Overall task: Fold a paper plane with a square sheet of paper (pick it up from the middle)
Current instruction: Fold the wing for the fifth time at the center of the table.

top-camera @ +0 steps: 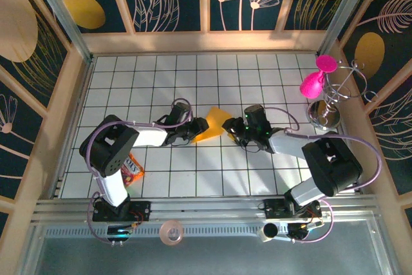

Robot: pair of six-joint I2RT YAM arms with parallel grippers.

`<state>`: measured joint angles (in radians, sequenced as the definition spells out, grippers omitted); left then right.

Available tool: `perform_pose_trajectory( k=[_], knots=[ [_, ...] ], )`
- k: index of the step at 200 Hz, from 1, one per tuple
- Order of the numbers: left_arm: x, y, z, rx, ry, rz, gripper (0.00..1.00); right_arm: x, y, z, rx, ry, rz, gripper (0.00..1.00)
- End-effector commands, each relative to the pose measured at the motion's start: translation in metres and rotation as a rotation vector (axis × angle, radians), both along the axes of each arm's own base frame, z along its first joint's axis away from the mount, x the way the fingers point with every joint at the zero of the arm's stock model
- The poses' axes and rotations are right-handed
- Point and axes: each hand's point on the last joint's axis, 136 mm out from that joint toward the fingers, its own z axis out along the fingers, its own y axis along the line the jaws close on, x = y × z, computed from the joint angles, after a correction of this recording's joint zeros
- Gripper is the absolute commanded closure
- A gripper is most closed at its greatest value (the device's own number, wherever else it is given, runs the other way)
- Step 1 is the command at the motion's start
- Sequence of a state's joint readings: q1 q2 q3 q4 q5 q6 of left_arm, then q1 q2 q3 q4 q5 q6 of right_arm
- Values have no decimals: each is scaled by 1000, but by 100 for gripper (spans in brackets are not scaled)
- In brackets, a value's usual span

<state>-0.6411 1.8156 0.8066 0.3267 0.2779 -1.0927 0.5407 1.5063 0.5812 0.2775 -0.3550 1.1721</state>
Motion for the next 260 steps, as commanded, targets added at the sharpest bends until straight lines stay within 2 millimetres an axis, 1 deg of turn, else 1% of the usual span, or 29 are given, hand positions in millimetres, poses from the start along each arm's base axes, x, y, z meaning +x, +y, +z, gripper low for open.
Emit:
perform_pose_trajectory(
  k=[1, 27, 51, 75, 127, 160, 194, 221, 236, 260],
  knots=[
    [-20, 5, -23, 16, 111, 10, 59, -2, 16, -2, 70, 33, -2, 57],
    [-21, 8, -28, 35, 128, 18, 59, -1, 24, -10, 73, 57, 13, 61],
    [-24, 10, -33, 48, 143, 22, 59, 0, 26, -16, 58, 70, 15, 62],
    [-23, 11, -32, 51, 142, 23, 59, 1, 28, -20, 54, 76, 24, 62],
    [-23, 11, -31, 53, 136, 16, 60, 9, 33, -23, 64, 57, 29, 65],
    [-23, 11, -29, 57, 131, 17, 60, 14, 33, -21, 73, 24, 25, 69],
    [-22, 12, -28, 60, 127, 17, 59, 19, 30, -12, 103, -26, 12, 74],
    [-21, 11, -25, 60, 117, 16, 59, 19, 29, -8, 102, -44, 13, 77],
    [-19, 10, -23, 61, 109, 12, 58, 18, 28, -8, 98, -43, 14, 80],
    [-15, 8, -14, 57, 78, 0, 57, 17, 28, -10, 96, -38, 15, 91]
  ],
)
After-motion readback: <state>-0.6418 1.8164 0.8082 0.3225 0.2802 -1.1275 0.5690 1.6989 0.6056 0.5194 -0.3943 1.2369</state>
